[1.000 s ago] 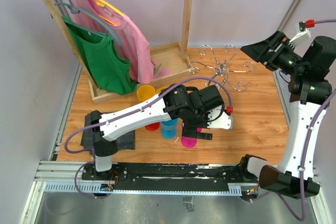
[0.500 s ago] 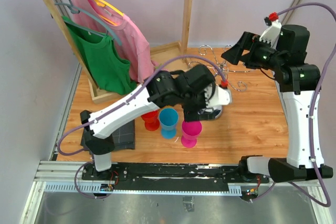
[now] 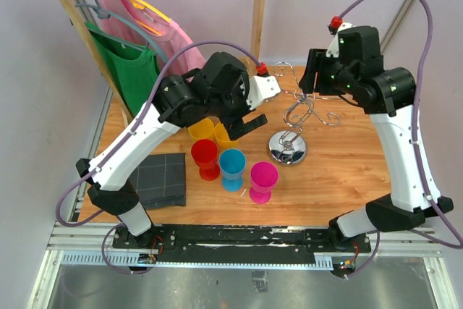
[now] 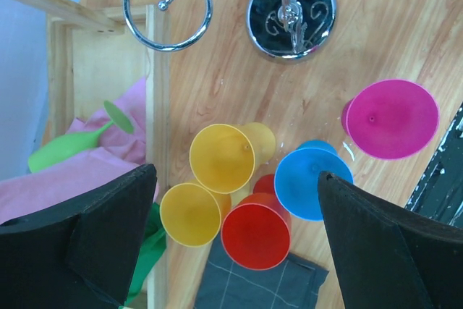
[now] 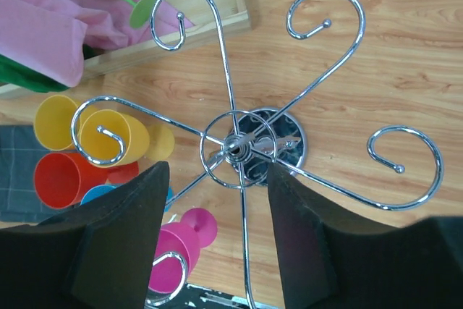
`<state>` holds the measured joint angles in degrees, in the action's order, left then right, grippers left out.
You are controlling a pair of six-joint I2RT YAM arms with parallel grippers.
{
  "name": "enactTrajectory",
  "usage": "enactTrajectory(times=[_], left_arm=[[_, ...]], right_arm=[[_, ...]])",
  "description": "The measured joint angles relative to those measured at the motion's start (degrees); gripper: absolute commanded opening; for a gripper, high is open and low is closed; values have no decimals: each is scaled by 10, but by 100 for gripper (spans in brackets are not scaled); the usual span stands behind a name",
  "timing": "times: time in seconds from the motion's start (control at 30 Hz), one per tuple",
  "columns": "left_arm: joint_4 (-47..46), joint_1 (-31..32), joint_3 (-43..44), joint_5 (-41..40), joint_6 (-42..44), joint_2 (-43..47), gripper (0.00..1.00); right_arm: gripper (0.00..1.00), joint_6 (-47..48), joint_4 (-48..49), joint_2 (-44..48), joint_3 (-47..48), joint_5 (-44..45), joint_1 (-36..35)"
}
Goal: Take the wine glass off the wine glass rack
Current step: Move the wine rack to the center of the board.
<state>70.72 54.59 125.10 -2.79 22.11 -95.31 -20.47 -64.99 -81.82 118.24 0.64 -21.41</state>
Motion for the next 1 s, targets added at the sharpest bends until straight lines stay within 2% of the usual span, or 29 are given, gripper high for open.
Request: enactTrajectory(times=[0.13, 0.4, 0.63, 1.0], left_arm=[[0, -13, -2, 6, -4, 1, 98], [-2, -25, -17, 15, -6, 10, 98], [-4, -31, -21, 24, -6, 15, 98], [-6, -32, -31, 34, -5, 24, 97]], right_arm=[[44, -3, -30, -37, 38, 59, -39], [39, -19, -83, -76, 79, 133, -60], [37, -38, -95, -78, 79, 146, -60], [27, -51, -99, -88, 75, 147, -60]])
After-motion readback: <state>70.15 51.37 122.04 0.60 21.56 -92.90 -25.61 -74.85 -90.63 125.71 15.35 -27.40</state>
